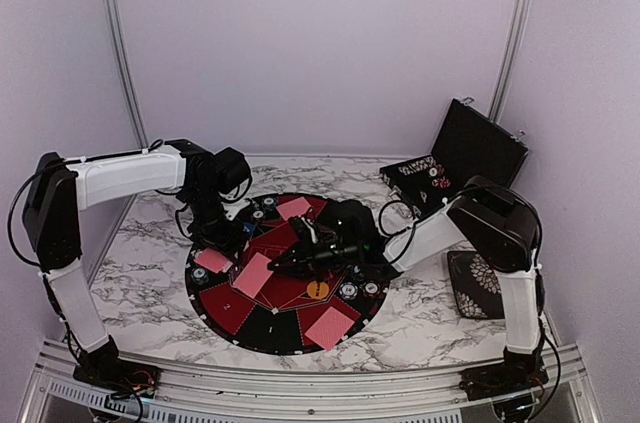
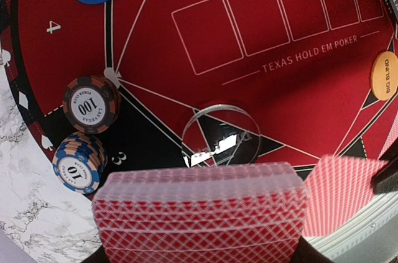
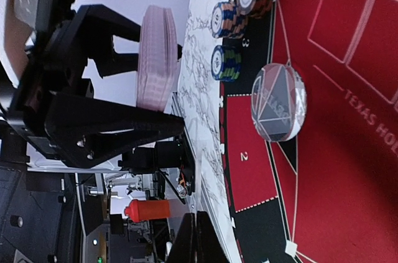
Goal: Distribute texas hold em gaming equipment
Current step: Distribute the poker card in the dealer area.
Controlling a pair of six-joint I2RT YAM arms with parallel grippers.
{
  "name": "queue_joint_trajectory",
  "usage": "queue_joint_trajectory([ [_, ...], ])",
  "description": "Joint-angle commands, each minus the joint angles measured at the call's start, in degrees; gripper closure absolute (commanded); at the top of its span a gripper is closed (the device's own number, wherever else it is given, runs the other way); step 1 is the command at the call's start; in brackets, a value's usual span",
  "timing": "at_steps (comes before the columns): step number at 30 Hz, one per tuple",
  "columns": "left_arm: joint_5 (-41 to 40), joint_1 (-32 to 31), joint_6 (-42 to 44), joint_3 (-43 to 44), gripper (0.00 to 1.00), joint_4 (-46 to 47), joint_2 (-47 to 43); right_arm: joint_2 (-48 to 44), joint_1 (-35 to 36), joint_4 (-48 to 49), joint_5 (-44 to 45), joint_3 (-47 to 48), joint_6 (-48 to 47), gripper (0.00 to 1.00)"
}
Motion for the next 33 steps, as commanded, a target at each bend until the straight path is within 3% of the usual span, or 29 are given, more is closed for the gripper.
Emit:
queue_joint_trajectory([
  [1, -0.8, 1.7, 0.2, 1.8, 0.53, -2.1, -1.0, 3.1, 3.5, -3.8, 2.6, 5.9, -2.4, 1.0],
  [19, -1.2, 3.5, 1.1, 0.7, 0.53, -1.9, -1.0, 12.3, 10.8, -11.7, 5.4, 17.0, -4.9, 0.99],
  [23, -0.9, 3.5, 1.0, 0.5, 0.53, -1.9, -1.1, 11.5, 11.0, -14.4, 6.2, 17.0, -6.1, 0.77],
  [33, -0.3, 3.5, 1.0, 0.2, 0.53, -1.8, -0.9, 7.0, 10.5, -20.1, 9.8, 14.0, -10.0, 0.43],
])
